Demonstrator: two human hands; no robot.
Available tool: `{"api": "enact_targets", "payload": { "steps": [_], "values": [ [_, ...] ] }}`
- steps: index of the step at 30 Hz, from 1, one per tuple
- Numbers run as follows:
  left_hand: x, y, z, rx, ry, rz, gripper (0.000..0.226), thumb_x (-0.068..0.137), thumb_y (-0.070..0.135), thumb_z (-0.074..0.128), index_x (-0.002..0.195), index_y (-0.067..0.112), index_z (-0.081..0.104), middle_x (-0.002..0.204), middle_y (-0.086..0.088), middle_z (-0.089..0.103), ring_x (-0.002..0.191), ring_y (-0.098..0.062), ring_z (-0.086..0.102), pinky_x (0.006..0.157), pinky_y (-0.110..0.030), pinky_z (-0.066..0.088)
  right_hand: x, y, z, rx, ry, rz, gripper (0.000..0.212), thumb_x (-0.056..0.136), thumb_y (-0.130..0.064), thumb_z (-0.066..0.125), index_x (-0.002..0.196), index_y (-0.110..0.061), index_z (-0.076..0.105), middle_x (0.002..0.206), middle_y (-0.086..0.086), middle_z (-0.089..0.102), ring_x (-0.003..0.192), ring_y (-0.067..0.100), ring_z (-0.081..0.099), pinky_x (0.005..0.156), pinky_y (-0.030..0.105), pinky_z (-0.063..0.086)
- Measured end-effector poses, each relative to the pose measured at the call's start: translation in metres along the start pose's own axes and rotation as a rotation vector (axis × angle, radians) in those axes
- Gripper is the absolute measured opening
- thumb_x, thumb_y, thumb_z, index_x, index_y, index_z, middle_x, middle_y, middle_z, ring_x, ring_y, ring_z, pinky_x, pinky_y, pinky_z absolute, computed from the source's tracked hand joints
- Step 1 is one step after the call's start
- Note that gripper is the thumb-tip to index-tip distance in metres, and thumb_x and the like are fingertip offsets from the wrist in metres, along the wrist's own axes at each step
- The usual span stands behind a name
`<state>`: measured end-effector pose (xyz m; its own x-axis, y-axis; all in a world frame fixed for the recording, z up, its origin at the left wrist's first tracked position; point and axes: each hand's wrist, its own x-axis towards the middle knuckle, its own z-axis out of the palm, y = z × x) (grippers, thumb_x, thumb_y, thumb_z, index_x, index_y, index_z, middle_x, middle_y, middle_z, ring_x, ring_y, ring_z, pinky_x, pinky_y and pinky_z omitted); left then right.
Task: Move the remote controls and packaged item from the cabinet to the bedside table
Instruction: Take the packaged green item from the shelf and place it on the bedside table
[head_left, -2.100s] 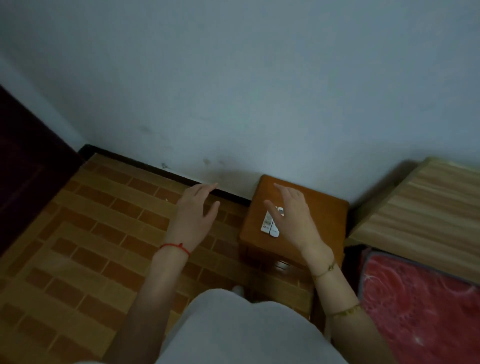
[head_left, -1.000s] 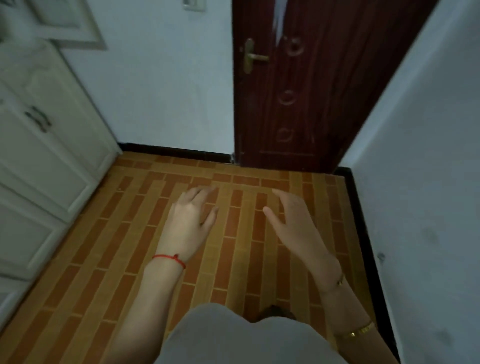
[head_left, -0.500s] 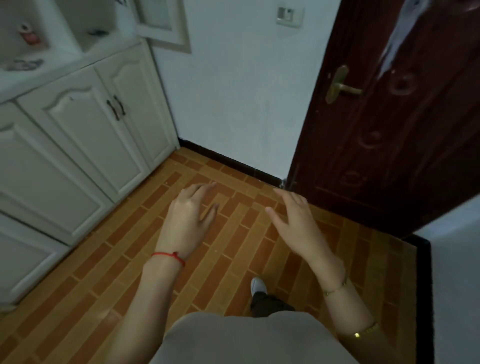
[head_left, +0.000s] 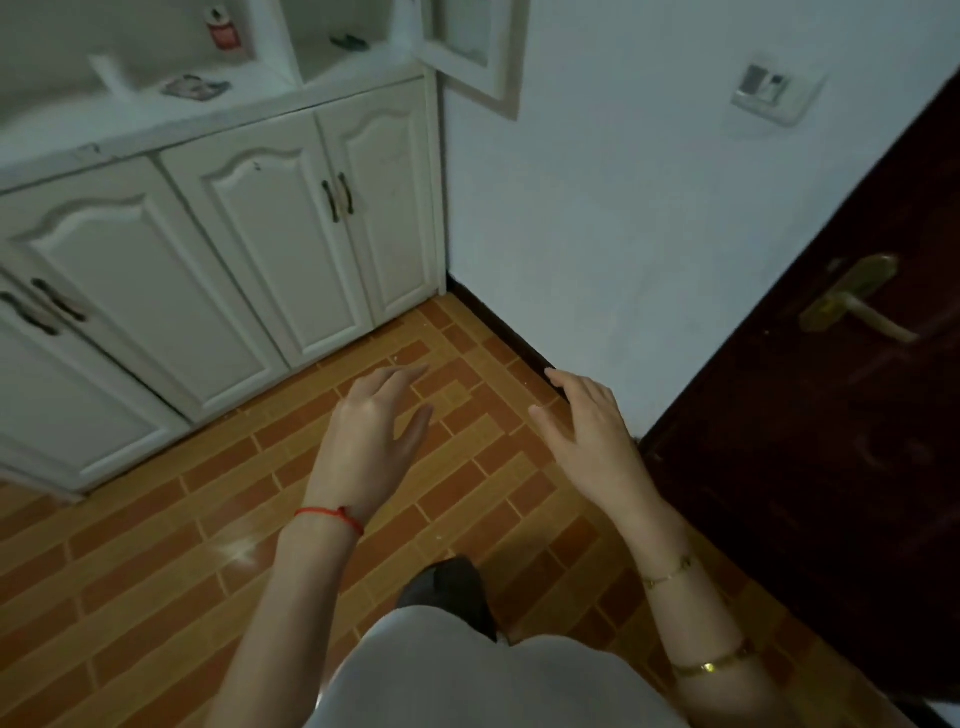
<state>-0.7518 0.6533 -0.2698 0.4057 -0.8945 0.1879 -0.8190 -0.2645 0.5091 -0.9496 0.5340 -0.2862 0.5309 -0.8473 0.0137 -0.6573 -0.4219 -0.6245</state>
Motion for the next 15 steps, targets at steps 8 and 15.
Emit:
{"api": "enact_targets", "payload": {
  "steps": [8, 15],
  "values": [
    [0.114, -0.019, 0.032, 0.008, 0.028, -0.039, 0.043, 0.094, 0.027, 0.059, 0.136, 0.02, 0.053, 0.129, -0.001, 0.059, 0.121, -0.02, 0.055, 0.1, -0.035, 0.048, 0.129, 0.026, 0.013, 0.009, -0.05, -0.035, 0.055, 0.097, -0.045, 0.045, 0.146, -0.023, 0.035, 0.148, -0.003, 0.042, 0.138, 0.013, 0.032, 0.112, 0.036, 0.035],
    [0.257, -0.049, 0.029, 0.028, 0.065, -0.072, 0.041, 0.095, 0.027, 0.058, 0.134, 0.016, 0.055, 0.128, -0.003, 0.061, 0.119, -0.021, 0.056, 0.098, -0.027, 0.043, 0.282, 0.01, 0.008, 0.02, -0.047, -0.104, 0.053, 0.098, -0.043, 0.044, 0.145, -0.02, 0.037, 0.145, -0.002, 0.045, 0.137, 0.014, 0.033, 0.114, 0.035, 0.032]
  ]
}}
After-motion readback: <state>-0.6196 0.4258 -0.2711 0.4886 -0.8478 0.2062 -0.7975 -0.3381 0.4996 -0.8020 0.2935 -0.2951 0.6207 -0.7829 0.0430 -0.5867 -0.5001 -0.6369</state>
